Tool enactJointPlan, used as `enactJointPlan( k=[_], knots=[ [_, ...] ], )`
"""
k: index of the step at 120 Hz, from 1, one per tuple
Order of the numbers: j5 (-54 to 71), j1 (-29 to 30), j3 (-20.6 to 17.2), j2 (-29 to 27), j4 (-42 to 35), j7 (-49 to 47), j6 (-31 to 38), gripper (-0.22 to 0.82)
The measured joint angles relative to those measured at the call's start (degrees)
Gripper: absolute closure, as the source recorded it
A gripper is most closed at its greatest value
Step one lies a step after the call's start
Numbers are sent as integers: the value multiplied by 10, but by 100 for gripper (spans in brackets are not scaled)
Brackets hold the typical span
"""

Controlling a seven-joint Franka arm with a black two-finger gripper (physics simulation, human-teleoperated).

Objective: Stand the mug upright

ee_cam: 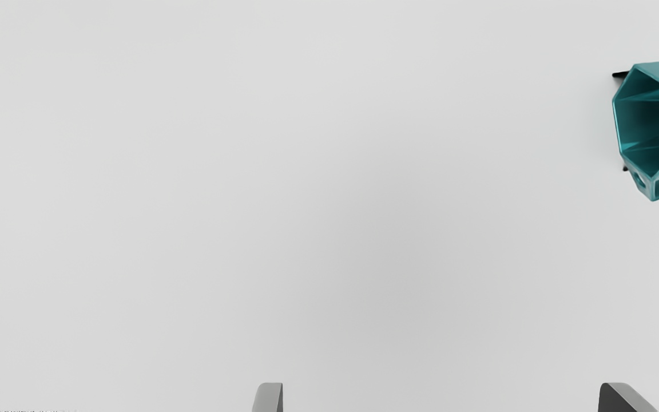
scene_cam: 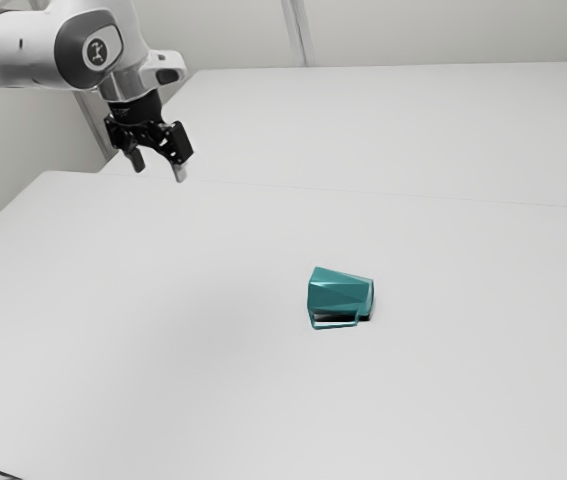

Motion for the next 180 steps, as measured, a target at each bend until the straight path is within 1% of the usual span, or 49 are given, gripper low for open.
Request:
enactJointPlan(
  k=[21,48,64,76,93,103,122,137,156,180],
  knots=[
    [3,-7,11,-1,-5,-1,3,0],
    [0,-13,13,-1,-11,-2,16,0],
    [-34,-18,15,-4,-24,-4,24,0],
    [-79,-21,16,-9,-73,-5,54,0],
    [-165,-24,17,-27,-146,-6,118,0],
    [-218,-24,17,-24,-163,-6,152,0],
    [-302,-21,17,12,-167,-4,199,0],
    [-351,-14,12,46,-167,2,222,1],
    [-378,-15,-3,77,-165,8,239,1],
    [-406,-17,-15,134,-146,19,254,2]
  ],
)
